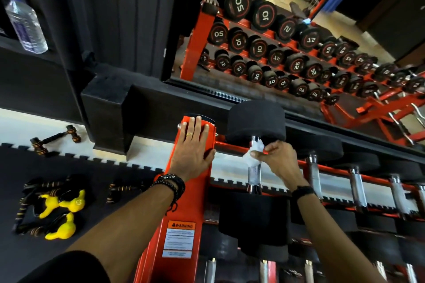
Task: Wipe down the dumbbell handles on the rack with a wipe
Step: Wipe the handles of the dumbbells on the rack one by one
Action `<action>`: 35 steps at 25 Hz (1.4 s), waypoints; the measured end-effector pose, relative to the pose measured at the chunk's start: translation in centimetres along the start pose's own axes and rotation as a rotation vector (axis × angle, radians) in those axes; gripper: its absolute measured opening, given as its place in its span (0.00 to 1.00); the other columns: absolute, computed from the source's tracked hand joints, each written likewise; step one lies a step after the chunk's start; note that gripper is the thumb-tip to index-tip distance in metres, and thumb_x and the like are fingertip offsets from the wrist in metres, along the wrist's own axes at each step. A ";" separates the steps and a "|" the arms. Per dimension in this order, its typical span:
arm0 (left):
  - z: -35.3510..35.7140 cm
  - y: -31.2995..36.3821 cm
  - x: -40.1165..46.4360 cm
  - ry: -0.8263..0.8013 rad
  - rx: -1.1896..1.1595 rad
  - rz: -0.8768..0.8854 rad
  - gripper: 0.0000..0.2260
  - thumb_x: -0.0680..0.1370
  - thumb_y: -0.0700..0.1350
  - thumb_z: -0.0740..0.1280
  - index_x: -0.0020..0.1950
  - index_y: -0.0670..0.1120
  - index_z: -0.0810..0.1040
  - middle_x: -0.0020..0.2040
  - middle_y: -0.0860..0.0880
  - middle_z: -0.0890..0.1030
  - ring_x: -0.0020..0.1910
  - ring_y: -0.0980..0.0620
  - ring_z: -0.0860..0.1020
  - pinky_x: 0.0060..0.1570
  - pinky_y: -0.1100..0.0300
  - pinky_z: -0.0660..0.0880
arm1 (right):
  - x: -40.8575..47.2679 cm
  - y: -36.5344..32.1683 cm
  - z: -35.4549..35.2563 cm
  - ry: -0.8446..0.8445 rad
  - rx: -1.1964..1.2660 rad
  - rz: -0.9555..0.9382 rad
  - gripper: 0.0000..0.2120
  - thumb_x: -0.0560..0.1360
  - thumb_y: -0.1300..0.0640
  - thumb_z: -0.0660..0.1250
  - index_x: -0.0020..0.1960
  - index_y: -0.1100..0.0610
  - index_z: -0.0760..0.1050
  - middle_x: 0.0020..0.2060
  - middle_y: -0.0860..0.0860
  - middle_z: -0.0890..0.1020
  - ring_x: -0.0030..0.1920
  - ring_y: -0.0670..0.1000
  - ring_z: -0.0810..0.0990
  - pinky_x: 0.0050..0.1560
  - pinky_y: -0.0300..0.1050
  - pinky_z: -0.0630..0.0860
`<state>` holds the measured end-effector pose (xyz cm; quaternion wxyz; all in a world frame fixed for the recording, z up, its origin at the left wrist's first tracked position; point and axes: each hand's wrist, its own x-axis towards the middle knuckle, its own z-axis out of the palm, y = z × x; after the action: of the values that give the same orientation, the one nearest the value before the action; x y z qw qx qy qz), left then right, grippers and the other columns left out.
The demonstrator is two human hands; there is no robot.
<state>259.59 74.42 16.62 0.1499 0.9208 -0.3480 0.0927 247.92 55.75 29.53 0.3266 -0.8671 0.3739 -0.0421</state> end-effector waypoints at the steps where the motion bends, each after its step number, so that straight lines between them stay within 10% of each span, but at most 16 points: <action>1: 0.0 0.0 0.0 -0.003 0.003 0.001 0.32 0.82 0.61 0.52 0.79 0.41 0.58 0.79 0.36 0.53 0.79 0.36 0.50 0.76 0.39 0.51 | -0.8 0.0 0.0 -0.073 0.043 0.053 0.15 0.66 0.55 0.80 0.35 0.59 0.75 0.27 0.50 0.78 0.25 0.46 0.71 0.27 0.40 0.70; 4: 0.0 0.1 0.1 -0.002 0.020 0.000 0.32 0.82 0.60 0.52 0.79 0.40 0.57 0.79 0.35 0.53 0.79 0.36 0.50 0.76 0.39 0.50 | -3.0 1.5 -0.3 -0.321 0.018 0.142 0.12 0.67 0.61 0.79 0.37 0.62 0.76 0.22 0.51 0.78 0.20 0.45 0.71 0.21 0.35 0.68; 9: 0.0 0.1 0.0 0.019 0.005 0.014 0.32 0.82 0.60 0.53 0.78 0.40 0.59 0.79 0.35 0.55 0.79 0.36 0.51 0.76 0.39 0.50 | -1.1 1.2 -0.1 0.045 0.268 -0.010 0.09 0.67 0.67 0.77 0.45 0.62 0.80 0.36 0.52 0.85 0.38 0.50 0.85 0.39 0.43 0.81; 14: 0.2 0.1 0.0 0.023 0.023 0.005 0.32 0.82 0.60 0.52 0.78 0.40 0.59 0.79 0.35 0.55 0.79 0.36 0.51 0.76 0.38 0.51 | -3.4 3.4 0.0 -0.105 -0.159 -0.115 0.13 0.69 0.72 0.69 0.28 0.61 0.77 0.22 0.46 0.77 0.23 0.39 0.73 0.26 0.32 0.67; 21: 0.2 -0.1 0.0 0.014 0.007 0.015 0.32 0.82 0.60 0.51 0.78 0.40 0.60 0.79 0.34 0.55 0.79 0.35 0.52 0.75 0.38 0.52 | -1.2 0.5 0.3 0.156 0.121 -0.078 0.19 0.72 0.73 0.67 0.32 0.51 0.79 0.29 0.46 0.81 0.31 0.44 0.79 0.35 0.34 0.77; 25: 0.3 0.1 0.1 0.025 0.024 0.004 0.32 0.82 0.60 0.52 0.78 0.40 0.60 0.79 0.34 0.55 0.79 0.35 0.52 0.76 0.38 0.51 | -2.4 3.5 0.4 -0.125 -0.087 0.041 0.22 0.70 0.75 0.61 0.24 0.56 0.73 0.22 0.47 0.72 0.23 0.44 0.69 0.25 0.41 0.70; 30: 0.1 0.0 -0.1 0.022 0.000 0.012 0.32 0.82 0.60 0.52 0.78 0.40 0.59 0.79 0.35 0.55 0.79 0.36 0.51 0.76 0.39 0.50 | 0.0 1.6 0.3 0.011 0.476 0.130 0.15 0.76 0.75 0.61 0.45 0.61 0.83 0.41 0.57 0.85 0.40 0.52 0.84 0.41 0.42 0.80; 35: 0.2 0.1 0.1 0.014 0.024 0.004 0.32 0.82 0.60 0.51 0.79 0.40 0.59 0.79 0.35 0.55 0.79 0.36 0.51 0.76 0.38 0.51 | -1.4 3.1 -0.1 -0.319 0.192 0.213 0.13 0.78 0.67 0.61 0.62 0.66 0.76 0.51 0.59 0.80 0.46 0.54 0.79 0.49 0.52 0.79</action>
<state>259.65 74.22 16.46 0.1413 0.9211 -0.3475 0.1037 244.95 55.10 28.06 0.4654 -0.7833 0.4011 0.0952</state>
